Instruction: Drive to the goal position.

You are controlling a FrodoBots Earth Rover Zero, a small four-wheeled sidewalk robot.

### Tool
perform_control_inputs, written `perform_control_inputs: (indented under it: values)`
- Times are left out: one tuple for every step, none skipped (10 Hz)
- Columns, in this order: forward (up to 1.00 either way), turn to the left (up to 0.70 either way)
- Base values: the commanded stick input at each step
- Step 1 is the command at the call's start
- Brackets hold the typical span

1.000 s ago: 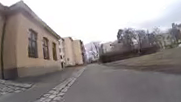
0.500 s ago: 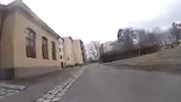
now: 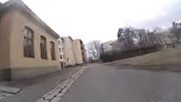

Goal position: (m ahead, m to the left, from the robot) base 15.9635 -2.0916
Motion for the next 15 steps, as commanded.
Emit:
perform_control_inputs:
  values:
    - [0.7, 0.0]
    - [0.7, 0.0]
    - [0.7, 0.0]
    - [0.7, 0.0]
    - [0.7, 0.0]
    - [0.7, 0.0]
    - [0.7, 0.0]
    - [0.7, 0.0]
    - [0.7, 0.0]
    - [0.7, 0.0]
    - [0.7, 0.0]
    - [0.7, 0.0]
    - [0.7, 0.0]
    - [0.7, 0.0]
    - [0.7, 0.0]
